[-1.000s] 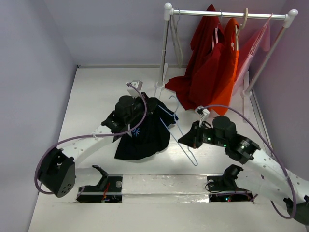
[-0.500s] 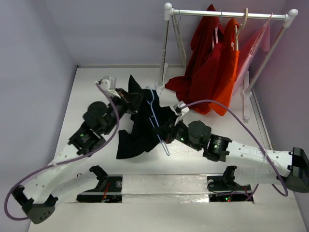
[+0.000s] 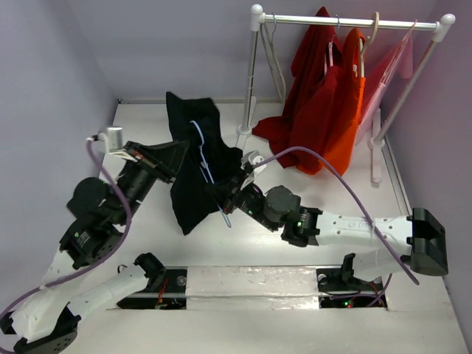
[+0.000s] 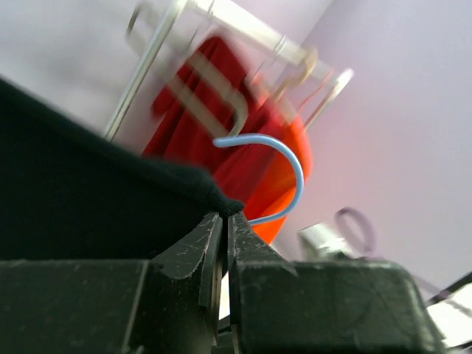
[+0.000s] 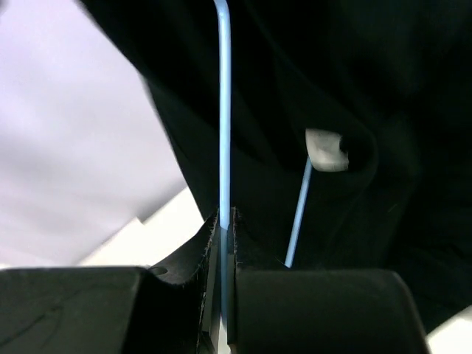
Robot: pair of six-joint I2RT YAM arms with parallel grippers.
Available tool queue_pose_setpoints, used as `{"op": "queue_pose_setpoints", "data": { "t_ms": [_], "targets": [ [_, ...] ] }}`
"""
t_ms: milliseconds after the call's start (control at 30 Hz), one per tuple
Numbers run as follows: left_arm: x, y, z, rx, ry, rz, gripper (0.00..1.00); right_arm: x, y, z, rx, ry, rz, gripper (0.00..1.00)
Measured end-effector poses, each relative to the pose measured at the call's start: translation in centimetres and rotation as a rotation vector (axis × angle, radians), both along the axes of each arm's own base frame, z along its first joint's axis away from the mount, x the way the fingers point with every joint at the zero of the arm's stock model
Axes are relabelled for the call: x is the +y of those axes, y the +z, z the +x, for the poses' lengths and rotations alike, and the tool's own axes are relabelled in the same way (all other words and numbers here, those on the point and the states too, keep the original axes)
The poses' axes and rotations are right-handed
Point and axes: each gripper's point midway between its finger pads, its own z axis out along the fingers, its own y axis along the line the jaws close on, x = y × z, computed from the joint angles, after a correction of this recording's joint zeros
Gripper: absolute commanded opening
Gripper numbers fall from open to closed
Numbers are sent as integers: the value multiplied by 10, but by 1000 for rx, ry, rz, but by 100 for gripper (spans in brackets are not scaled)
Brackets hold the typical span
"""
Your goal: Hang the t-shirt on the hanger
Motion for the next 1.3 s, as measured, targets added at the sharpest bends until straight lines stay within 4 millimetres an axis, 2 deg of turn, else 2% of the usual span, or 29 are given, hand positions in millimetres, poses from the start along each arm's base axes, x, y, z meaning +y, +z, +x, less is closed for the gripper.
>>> {"op": "queue_pose_setpoints", "data": {
  "t_ms": [33, 100, 167, 300, 400, 533, 633, 700, 900, 1033, 1133, 1167, 1300],
  "targets": [
    [-4, -13, 4, 30, -1, 30, 0, -1, -8, 0, 0, -1, -21, 0],
    [-12, -29, 10, 70, -11, 71, 0, -8, -10, -1, -13, -4, -25, 0],
    [-19, -35, 11, 81, -35, 89, 0, -19, 2, -3, -35, -13, -1, 0],
    [-35, -48, 7, 84, -115, 102, 0, -42, 38, -4, -91, -49, 103, 0],
    [-43, -58, 2, 84, -164, 96, 0, -43, 43, 0, -115, -76, 118, 0],
    [-47, -64, -4, 87, -197, 89, 0, -31, 21, 20, -93, -96, 90, 0],
    [-44, -63, -7, 82, -201, 78, 0, -29, 4, 42, -51, -110, 85, 0],
    [-43, -61, -10, 77, -205, 70, 0, -28, -3, 50, -32, -112, 84, 0],
    [-41, -63, -15, 77, -217, 53, 0, -21, -15, 52, -6, -102, 100, 0],
    [-36, -81, -16, 101, -202, 50, 0, -45, -20, 43, -20, -106, 144, 0],
    [-32, -100, -13, 134, -174, 74, 23, -67, -5, 30, -50, -94, 201, 0],
    [-31, -103, -12, 139, -161, 83, 38, -74, 2, 26, -62, -88, 224, 0],
    [-23, -106, -1, 146, -88, 98, 55, -109, 43, 4, -131, -58, 364, 0]
  ]
}}
